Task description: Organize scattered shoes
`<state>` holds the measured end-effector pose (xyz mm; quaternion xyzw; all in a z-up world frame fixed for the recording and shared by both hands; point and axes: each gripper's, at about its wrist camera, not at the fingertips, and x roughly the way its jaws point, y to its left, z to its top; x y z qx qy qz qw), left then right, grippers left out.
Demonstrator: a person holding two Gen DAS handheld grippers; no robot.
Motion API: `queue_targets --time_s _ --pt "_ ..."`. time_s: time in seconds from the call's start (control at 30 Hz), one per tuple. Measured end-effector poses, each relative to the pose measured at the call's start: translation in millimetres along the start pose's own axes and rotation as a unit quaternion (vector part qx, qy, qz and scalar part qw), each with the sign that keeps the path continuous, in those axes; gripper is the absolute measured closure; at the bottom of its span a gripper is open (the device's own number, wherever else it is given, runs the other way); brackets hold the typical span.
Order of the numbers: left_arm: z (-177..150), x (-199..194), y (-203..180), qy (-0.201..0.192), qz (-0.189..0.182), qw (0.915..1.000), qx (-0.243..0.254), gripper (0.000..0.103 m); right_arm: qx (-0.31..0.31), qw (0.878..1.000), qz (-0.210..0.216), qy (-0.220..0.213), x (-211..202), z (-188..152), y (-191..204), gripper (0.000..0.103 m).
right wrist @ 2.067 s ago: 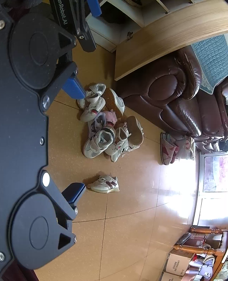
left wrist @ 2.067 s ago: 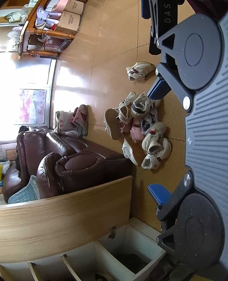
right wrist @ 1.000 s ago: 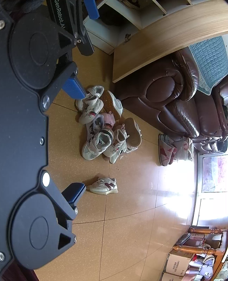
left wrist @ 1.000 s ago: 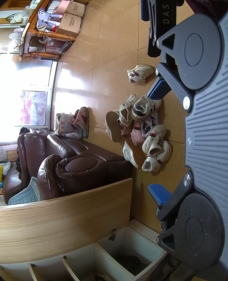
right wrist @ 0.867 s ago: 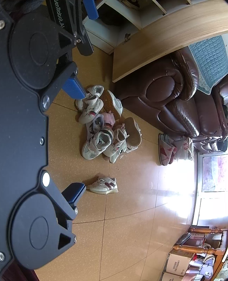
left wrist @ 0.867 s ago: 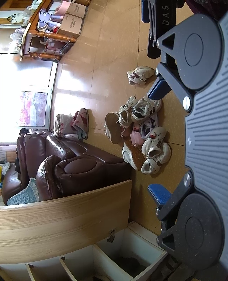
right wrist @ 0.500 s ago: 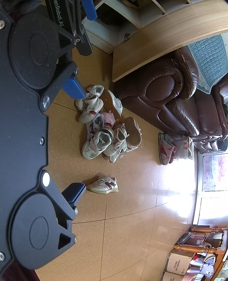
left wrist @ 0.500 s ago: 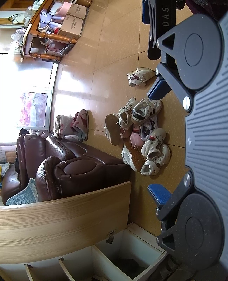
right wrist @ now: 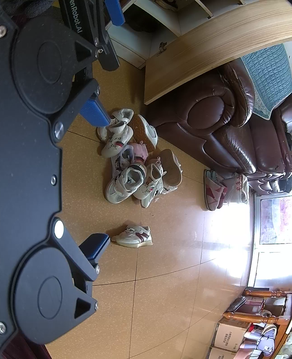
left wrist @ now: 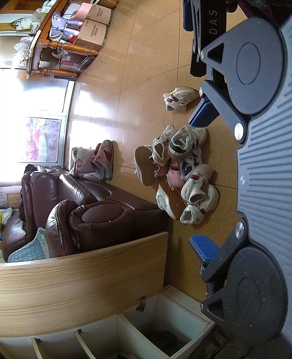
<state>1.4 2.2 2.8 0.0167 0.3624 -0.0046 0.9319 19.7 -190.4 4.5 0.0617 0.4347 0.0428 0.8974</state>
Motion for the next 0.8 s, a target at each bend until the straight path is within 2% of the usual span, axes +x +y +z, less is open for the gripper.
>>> queue_targets --time_s 0.6,0.8 --pt "-1 11 5 0.014 0.002 0.9999 0.005 0.0 0.002 1.0 -0.011 0.003 9 6 0 0.0" --pt "7 23 13 0.036 -0.024 0.9989 0.018 0.0 -0.017 1.0 -0.01 0.002 13 22 4 0.0"
